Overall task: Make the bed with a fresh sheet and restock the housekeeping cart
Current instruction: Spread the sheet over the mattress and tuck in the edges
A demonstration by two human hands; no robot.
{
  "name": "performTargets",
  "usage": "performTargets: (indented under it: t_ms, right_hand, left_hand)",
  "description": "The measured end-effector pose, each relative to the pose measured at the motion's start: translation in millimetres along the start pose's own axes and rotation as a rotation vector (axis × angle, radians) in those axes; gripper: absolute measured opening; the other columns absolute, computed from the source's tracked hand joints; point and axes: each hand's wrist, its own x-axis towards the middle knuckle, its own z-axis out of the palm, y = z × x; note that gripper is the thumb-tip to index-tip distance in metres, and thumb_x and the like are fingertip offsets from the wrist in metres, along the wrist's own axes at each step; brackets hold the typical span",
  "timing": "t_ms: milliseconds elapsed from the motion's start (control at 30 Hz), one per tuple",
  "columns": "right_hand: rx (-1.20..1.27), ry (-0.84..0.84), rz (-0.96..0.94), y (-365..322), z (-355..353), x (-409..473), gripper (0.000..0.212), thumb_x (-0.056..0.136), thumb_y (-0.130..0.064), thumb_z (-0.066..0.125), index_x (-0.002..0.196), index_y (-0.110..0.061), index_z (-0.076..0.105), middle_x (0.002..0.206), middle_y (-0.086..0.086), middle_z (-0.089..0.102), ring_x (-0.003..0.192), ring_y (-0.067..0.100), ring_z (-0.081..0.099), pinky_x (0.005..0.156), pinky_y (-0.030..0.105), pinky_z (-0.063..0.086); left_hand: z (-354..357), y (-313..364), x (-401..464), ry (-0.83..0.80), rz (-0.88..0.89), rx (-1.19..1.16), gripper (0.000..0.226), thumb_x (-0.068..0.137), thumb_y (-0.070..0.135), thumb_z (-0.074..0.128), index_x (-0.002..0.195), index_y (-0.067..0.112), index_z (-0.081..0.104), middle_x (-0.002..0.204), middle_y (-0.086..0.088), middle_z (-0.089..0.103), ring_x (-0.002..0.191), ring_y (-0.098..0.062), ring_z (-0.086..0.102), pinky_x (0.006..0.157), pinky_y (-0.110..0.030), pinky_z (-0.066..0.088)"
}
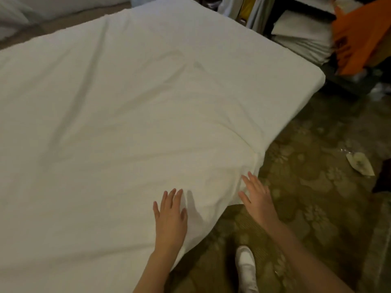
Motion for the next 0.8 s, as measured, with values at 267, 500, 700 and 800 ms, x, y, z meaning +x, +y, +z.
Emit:
performTargets:
  t_ms: [267,500,700,800]
  right_hand:
    - [0.329,0.046,0.062,85.2,-23.5,123.5,0.046,0.094,-0.023,0.056,0.135,-0.007,0.043,0.137,0.010,0.041,0.124,0.024,0.037,0.098,0.027,0.032]
    - [0.563,0.074,0.194,103.9,-19.1,173.0,0.020,0.086,-0.014,0.066,0.100,-0.002,0.060,0.107,0.004,0.040,0.097,0.024,0.050,0.085,0.031,0.044]
    - [0.664,0.047,0.197,133.1,-55.4,150.6,0.009,0.095,-0.022,0.054,0.090,-0.015,0.052,0.078,-0.001,0.056,0.069,0.014,0.053,0.056,0.026,0.042]
    - [0.656,-0.027,0.182,141.1,-65.6,140.8,0.011,0.095,-0.022,0.052,0.086,-0.017,0.048,0.074,0.002,0.054,0.066,0.016,0.051,0.056,0.024,0.042]
  left_hand:
    - [74.1,136.4,91.4,-0.011,-0.037,-0.165,0.049,0.102,0.017,0.036,0.149,0.022,0.022,0.156,0.005,0.020,0.147,-0.013,0.007,0.117,-0.033,-0.003]
    - [104.8,192.3,133.5,-0.031,-0.065,-0.242,0.046,0.099,0.013,0.042,0.144,0.022,0.036,0.152,0.003,0.031,0.142,-0.015,0.021,0.118,-0.035,0.014]
    - [110.5,188.5,146.4,-0.087,-0.079,-0.208,0.052,0.099,0.016,0.044,0.147,0.027,0.027,0.157,0.007,0.019,0.145,-0.010,0.013,0.119,-0.035,0.009]
    - [115.7,189.5,141.0,-0.098,-0.055,-0.160,0.058,0.099,0.015,0.043,0.150,0.029,0.018,0.159,0.009,0.010,0.146,-0.005,0.002,0.117,-0.031,0.001]
